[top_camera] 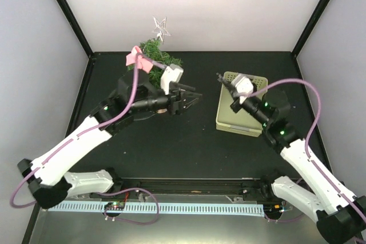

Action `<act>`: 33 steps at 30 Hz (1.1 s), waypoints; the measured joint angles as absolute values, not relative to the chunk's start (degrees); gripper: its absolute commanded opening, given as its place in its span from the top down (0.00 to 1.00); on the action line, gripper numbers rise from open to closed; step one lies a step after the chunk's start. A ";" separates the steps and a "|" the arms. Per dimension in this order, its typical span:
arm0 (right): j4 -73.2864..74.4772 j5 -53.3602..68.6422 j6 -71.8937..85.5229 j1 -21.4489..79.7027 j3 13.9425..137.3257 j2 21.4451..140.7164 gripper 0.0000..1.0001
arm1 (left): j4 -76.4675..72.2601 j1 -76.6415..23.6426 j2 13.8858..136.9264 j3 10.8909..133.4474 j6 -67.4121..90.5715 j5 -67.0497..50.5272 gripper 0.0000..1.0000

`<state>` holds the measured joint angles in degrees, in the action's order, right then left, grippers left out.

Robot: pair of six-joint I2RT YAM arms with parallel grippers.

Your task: Decorate the small christmas tree

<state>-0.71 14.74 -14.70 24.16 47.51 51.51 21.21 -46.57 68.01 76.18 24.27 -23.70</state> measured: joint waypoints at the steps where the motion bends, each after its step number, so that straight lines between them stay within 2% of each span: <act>1: -3.55 14.13 -18.39 26.79 45.01 50.13 0.99 | 21.17 -46.57 65.84 74.85 24.75 -23.62 0.52; 8: -14.41 8.23 -37.65 37.17 38.74 47.90 0.99 | 20.18 -46.50 54.54 68.82 29.76 -23.40 0.57; 20: -26.72 -6.76 -61.73 57.34 36.95 49.54 0.99 | 12.75 -45.95 53.49 61.76 40.01 -24.08 0.57; 29: -32.05 -14.26 -70.08 62.81 35.00 50.35 0.99 | 8.01 -45.80 53.19 58.76 46.17 -24.43 0.70; 33: -33.19 -15.94 -72.38 63.96 34.87 51.68 0.99 | 7.27 -45.80 53.23 58.59 46.76 -24.47 0.73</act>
<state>-33.19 -15.94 -72.38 63.96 34.87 51.68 7.27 -45.80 53.23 58.59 46.76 -24.47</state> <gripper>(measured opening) 0.014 0.284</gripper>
